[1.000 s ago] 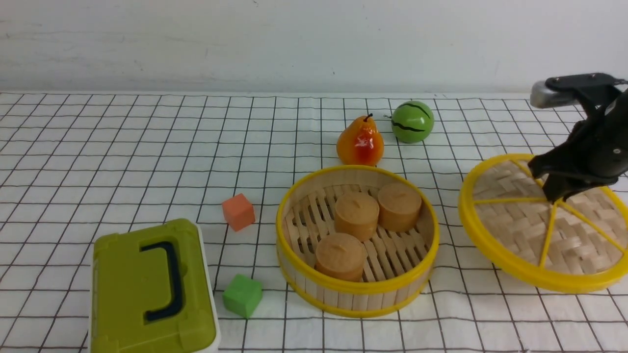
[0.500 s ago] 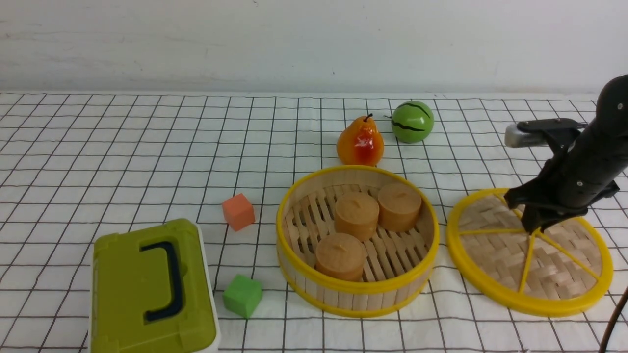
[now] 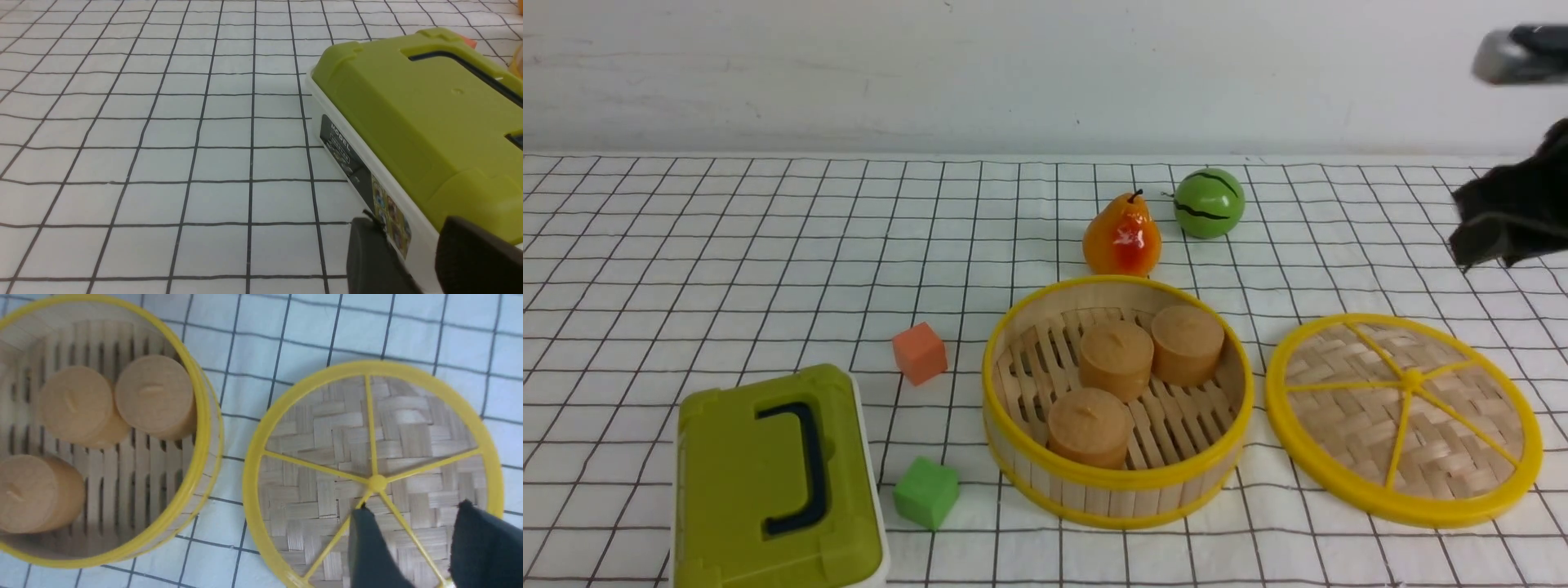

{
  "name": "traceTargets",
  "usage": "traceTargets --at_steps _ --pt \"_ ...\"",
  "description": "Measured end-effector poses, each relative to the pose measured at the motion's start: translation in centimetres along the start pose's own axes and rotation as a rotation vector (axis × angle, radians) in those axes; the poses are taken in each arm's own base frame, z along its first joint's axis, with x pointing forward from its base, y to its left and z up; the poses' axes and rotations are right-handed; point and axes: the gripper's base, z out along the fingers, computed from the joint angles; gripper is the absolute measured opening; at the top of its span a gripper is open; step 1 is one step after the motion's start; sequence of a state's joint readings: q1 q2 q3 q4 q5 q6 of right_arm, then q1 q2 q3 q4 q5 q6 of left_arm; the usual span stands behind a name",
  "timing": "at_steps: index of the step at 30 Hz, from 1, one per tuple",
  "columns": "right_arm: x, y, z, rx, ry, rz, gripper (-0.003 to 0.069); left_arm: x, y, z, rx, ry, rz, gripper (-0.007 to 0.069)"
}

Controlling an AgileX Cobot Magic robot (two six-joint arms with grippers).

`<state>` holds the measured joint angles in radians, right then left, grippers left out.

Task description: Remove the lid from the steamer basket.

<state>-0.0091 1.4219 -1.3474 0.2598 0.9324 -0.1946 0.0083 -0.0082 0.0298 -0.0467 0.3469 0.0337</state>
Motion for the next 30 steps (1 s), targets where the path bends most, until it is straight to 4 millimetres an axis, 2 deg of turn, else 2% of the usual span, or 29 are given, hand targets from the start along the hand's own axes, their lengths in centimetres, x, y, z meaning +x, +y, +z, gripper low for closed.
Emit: traceTargets --at_steps 1,2,4,5,6,7,8,10,11,13,17,20,30 --pt "0.8 0.5 -2.4 0.004 -0.059 -0.010 0.0253 0.0 0.0 0.0 0.000 0.000 0.000 0.0239" --pt "1.1 0.5 -2.5 0.005 -0.063 -0.009 0.0246 0.0 0.0 0.0 0.000 0.000 0.000 0.0239" --pt "2.6 1.1 -5.2 0.012 -0.140 -0.019 0.0215 0.0 0.0 0.0 0.000 0.000 0.000 0.0239" --pt "4.3 1.6 -7.1 0.016 -0.209 -0.022 0.0188 0.0 0.0 0.0 0.000 0.000 0.000 0.0239" --pt "4.7 1.6 -7.1 0.017 -0.216 -0.020 0.0182 0.0 0.0 0.0 0.000 0.000 0.000 0.0239" --pt "6.7 2.1 -9.3 0.019 -0.306 -0.024 0.0160 0.0 0.0 0.0 0.000 0.000 0.000 0.0239" --pt "7.5 2.2 -9.7 0.020 -0.334 -0.023 0.0150 0.0 0.0 0.0 0.000 0.000 0.000 0.0239" --pt "10.2 2.6 -11.7 0.027 -0.442 -0.030 0.0123 0.0 0.0 0.0 0.000 0.000 0.000 0.0239" --pt "10.4 2.7 -12.1 0.027 -0.454 -0.032 0.0123 0.0 0.0 0.0 0.000 0.000 0.000 0.0239" --pt "13.7 3.1 -13.8 0.032 -0.560 -0.043 0.0065 0.0 0.0 0.0 0.000 0.000 0.000 0.0239" --pt "16.9 3.5 -15.0 0.033 -0.641 -0.057 -0.0018 0.0 0.0 0.0 0.000 0.000 0.000 0.0239" --pt "18.1 3.6 -15.2 0.034 -0.665 -0.061 -0.0023 0.0 0.0 0.0 0.000 0.000 0.000 0.0239" --pt "18.8 3.6 -14.6 0.023 -0.612 -0.059 -0.0022 0.0 0.0 0.0 0.000 0.000 0.000 0.0239"
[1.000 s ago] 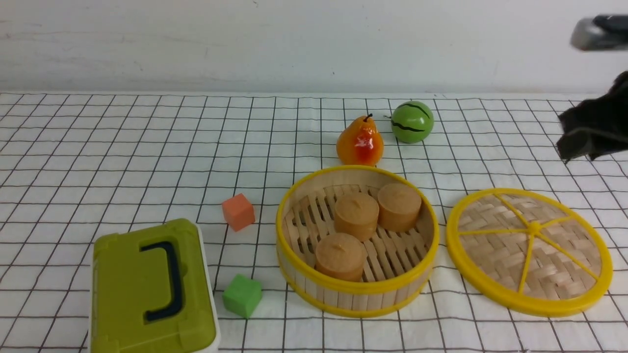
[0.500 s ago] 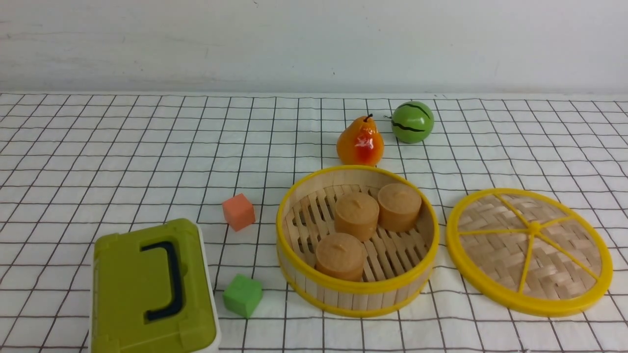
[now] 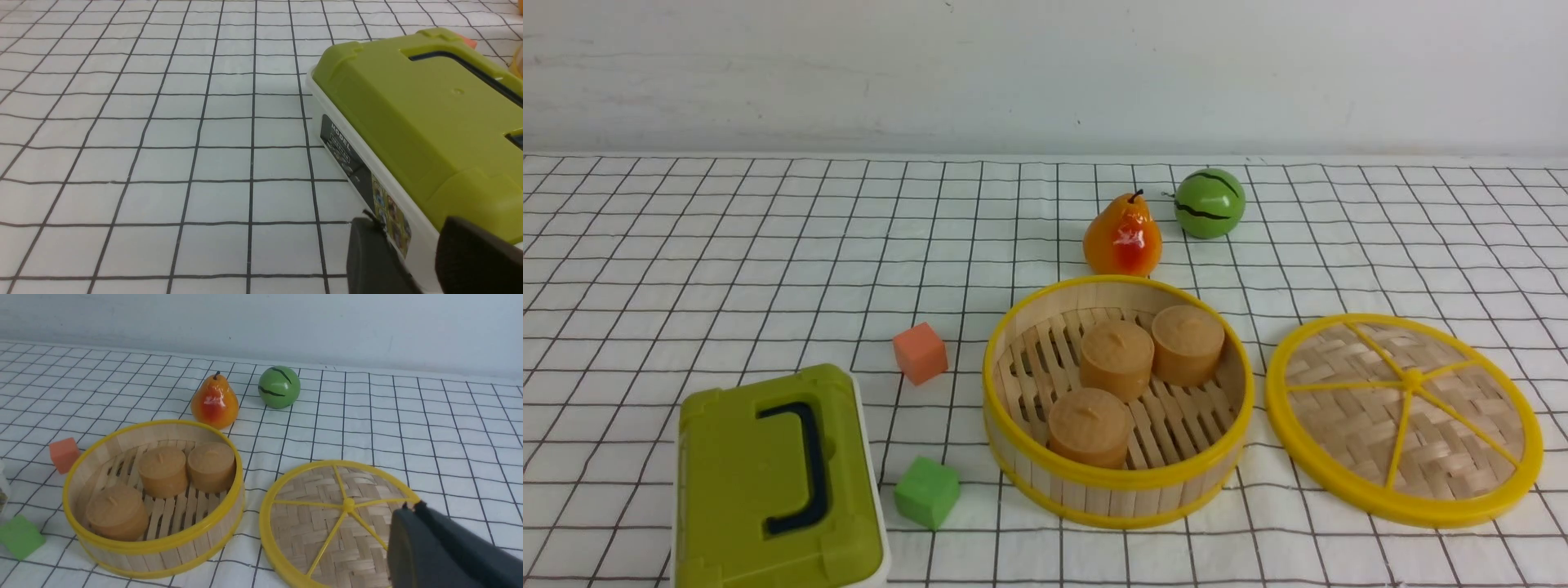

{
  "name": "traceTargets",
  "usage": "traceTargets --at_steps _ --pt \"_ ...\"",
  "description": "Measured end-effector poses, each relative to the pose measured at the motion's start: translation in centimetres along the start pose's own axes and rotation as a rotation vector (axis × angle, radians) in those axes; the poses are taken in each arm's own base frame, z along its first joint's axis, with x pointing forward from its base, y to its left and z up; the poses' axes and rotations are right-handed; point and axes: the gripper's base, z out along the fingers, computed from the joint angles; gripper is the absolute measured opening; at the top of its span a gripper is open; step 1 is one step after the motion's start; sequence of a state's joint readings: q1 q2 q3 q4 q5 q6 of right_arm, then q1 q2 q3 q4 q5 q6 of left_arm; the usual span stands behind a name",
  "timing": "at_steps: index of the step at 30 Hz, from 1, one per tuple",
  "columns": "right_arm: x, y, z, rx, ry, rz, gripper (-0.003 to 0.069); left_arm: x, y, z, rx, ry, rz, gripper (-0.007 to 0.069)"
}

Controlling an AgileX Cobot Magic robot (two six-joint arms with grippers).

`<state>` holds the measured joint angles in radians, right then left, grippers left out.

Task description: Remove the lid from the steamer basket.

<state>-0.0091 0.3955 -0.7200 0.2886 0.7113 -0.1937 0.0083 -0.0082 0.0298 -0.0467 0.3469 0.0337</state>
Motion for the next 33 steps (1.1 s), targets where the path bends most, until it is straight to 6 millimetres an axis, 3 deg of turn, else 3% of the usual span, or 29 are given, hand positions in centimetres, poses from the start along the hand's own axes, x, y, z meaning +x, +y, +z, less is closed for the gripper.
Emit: traceTargets --at_steps 11,14,20,22,25,26,31,33 --pt "0.1 0.0 0.0 0.003 0.005 -0.003 -0.0015 0.0 0.0 0.0 0.000 0.000 0.000 0.0239" --pt "0.9 -0.4 0.4 0.031 -0.020 -0.019 -0.0015 0.0 0.0 0.0 0.000 0.000 0.000 0.0239" --pt "6.1 -1.6 1.6 0.121 -0.079 -0.071 -0.0023 0.0 0.0 0.0 0.000 0.000 0.000 0.0239" --pt "9.8 -2.1 2.0 0.151 -0.065 -0.020 -0.0022 0.0 0.0 0.0 0.000 0.000 0.000 0.0239" --pt "12.3 -2.4 2.4 0.171 -0.042 0.028 -0.0022 0.0 0.0 0.0 0.000 0.000 0.000 0.0239" --pt "14.7 -2.7 2.9 0.187 -0.014 0.077 -0.0022 0.0 0.0 0.0 0.000 0.000 0.000 0.0239" --pt "18.3 -3.1 3.8 0.207 0.027 0.121 -0.0022 0.0 0.0 0.0 0.000 0.000 0.000 0.0239" --pt "18.4 -3.1 3.9 0.208 0.009 0.121 -0.0024 0.0 0.0 0.0 0.000 0.000 0.000 0.0239"
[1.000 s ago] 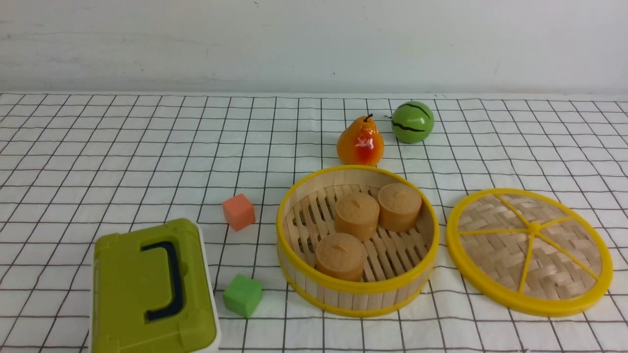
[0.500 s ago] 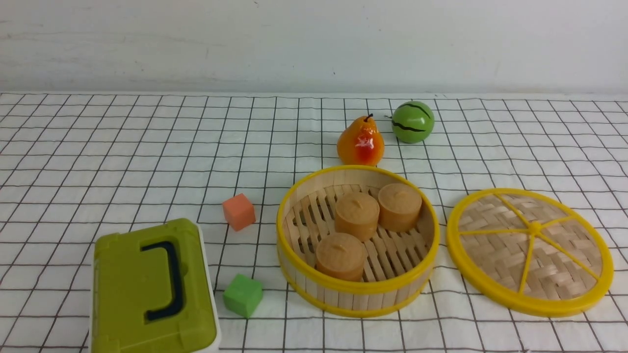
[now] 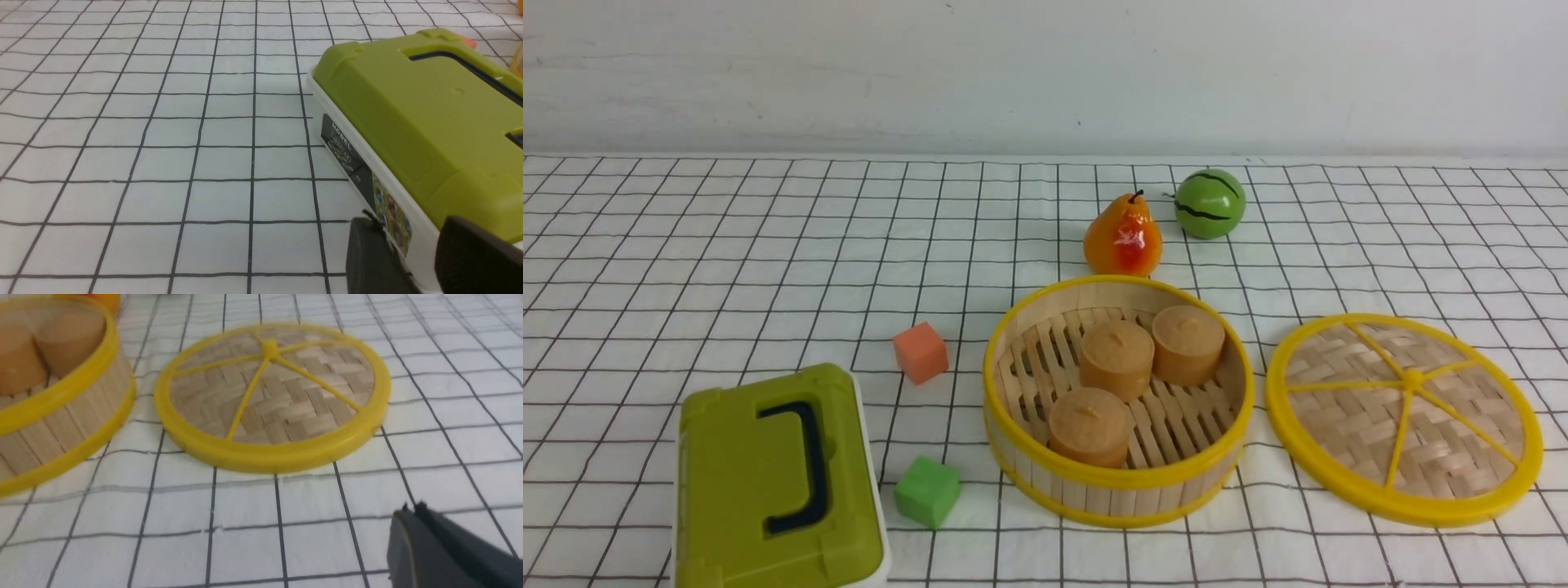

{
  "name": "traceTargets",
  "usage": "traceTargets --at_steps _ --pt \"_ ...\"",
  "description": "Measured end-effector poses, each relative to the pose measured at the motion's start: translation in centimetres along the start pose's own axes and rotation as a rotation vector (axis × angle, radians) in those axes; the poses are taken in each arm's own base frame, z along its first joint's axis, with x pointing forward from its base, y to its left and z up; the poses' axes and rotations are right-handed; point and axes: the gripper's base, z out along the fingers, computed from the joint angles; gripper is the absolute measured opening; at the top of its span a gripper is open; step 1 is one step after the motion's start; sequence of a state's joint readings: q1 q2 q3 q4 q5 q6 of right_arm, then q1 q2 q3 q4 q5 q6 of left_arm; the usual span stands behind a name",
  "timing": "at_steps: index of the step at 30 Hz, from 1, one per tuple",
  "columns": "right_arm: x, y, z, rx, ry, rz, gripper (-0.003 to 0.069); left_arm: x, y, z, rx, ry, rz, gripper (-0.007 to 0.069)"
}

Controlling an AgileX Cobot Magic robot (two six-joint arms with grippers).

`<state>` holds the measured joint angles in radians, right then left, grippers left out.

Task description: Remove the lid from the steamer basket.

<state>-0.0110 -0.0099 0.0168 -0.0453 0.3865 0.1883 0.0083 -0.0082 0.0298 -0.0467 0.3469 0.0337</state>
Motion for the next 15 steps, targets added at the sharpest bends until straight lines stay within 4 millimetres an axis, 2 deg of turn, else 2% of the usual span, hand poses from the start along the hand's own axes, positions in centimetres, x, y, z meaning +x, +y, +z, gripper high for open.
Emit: traceTargets --at_steps 15 --pt "0.05 0.07 0.03 -0.007 0.000 -0.111 -0.0024 0.00 0.00 0.00 0.000 0.000 0.000 0.0239"
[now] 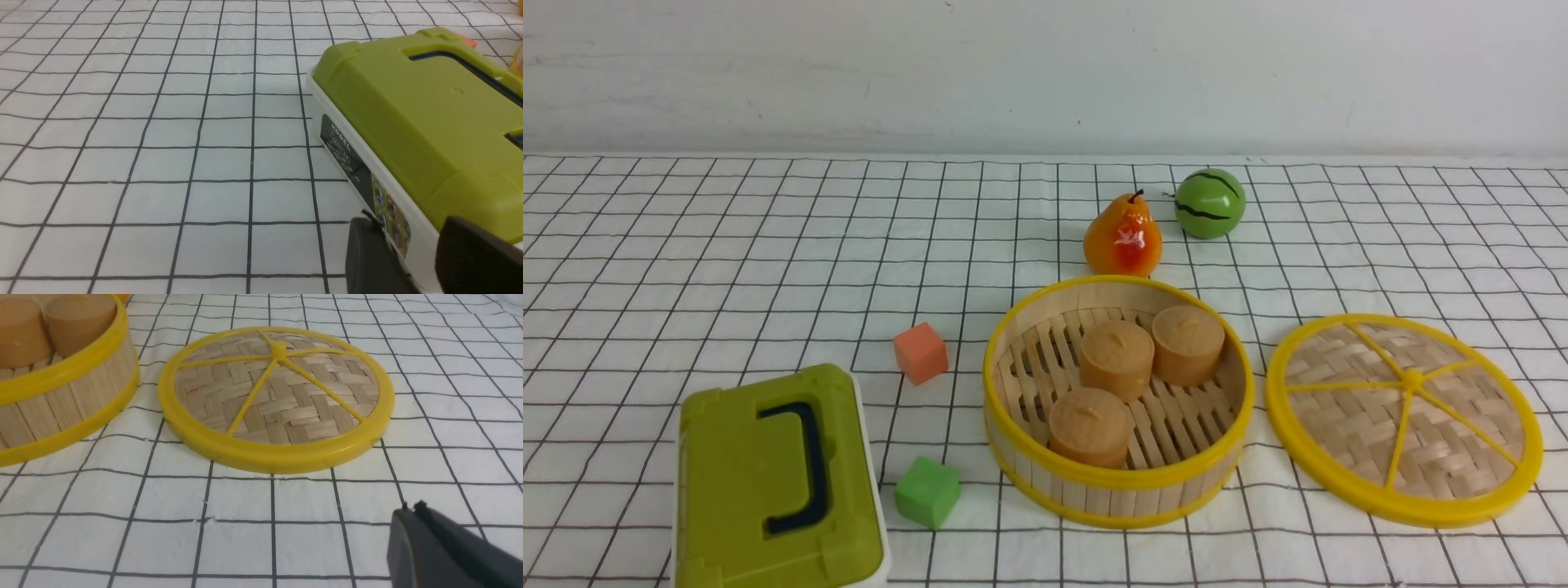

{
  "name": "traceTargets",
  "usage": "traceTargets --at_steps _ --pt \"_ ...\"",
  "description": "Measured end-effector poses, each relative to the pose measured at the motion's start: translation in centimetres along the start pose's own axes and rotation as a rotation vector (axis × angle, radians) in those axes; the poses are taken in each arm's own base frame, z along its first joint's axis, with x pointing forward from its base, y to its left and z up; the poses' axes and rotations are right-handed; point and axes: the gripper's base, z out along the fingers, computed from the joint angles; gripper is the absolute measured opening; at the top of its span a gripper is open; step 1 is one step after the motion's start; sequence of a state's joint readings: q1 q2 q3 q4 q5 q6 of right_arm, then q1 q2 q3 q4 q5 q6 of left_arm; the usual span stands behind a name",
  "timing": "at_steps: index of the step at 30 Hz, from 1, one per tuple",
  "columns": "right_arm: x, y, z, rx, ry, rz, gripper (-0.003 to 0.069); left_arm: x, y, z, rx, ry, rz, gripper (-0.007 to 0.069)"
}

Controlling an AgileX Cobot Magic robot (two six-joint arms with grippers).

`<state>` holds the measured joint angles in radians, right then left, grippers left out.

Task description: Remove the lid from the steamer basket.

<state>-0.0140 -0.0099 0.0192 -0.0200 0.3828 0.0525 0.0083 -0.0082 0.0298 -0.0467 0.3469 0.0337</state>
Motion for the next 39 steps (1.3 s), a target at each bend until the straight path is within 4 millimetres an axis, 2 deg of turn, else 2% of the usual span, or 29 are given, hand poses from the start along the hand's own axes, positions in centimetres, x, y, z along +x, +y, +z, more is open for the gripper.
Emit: traceTargets --at_steps 39 --pt "0.00 0.01 0.00 -0.001 0.000 -0.003 -0.0003 0.00 0.00 0.00 0.000 0.000 0.000 0.0239"
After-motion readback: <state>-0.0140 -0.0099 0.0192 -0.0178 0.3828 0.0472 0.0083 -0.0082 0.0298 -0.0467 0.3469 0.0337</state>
